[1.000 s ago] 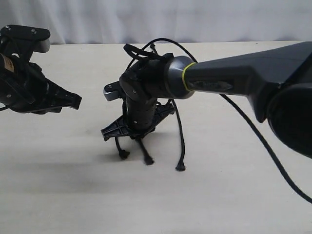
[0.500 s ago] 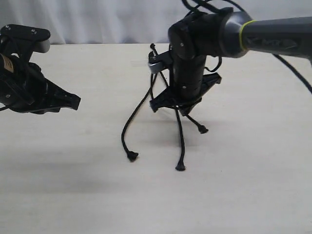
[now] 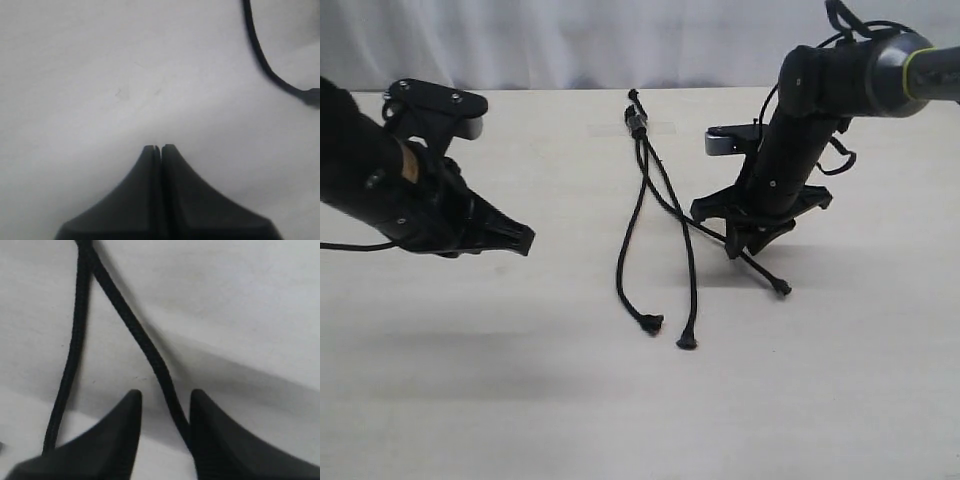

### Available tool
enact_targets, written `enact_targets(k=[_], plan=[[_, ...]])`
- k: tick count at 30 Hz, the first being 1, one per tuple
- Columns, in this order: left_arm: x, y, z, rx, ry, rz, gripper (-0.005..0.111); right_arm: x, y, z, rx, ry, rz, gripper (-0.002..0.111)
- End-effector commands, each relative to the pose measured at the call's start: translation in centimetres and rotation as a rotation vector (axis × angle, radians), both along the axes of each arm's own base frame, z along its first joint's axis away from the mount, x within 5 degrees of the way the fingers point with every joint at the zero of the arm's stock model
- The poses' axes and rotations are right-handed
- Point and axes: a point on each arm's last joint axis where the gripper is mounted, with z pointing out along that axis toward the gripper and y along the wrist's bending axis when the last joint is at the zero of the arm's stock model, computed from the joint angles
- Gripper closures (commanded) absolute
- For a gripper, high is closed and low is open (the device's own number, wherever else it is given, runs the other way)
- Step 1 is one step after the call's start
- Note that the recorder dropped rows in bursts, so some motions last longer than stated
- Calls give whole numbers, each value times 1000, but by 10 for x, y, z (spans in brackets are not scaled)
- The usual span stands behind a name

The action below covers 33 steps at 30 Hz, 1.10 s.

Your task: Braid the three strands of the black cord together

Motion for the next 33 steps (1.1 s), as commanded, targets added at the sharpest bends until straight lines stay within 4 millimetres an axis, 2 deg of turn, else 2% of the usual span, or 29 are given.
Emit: enact_targets(k=[1,5,10,14,18,20,23,29,31,33], plan=[[22,-33,-5,19,29,-56,107,-2,-1,8,15,-5,13,57],[44,-70,-18,63,98,-112,107,0,-20,38,30,-70,-79,59],[60,-122,-38,96,138,-200,105,3,-72,69,115,-96,-359,59],[64,-163,-61,106,142,-270,94,1,-96,88,137,-139,-429,59],[66,-191,-77,116,153,-310,76,-3,-103,101,128,-176,-403,59],[69,-201,-84,122,163,-315,68,-4,-106,105,129,-186,-402,59],[75,-206,-95,138,187,-308,61,-5,-105,105,129,-186,-394,59],[77,-210,-117,134,219,-300,61,-5,-104,105,142,-182,-356,59],[77,-211,-118,129,228,-296,66,-5,-104,105,141,-182,-352,59],[77,-210,-116,146,228,-306,83,-5,-104,105,141,-185,-347,59]])
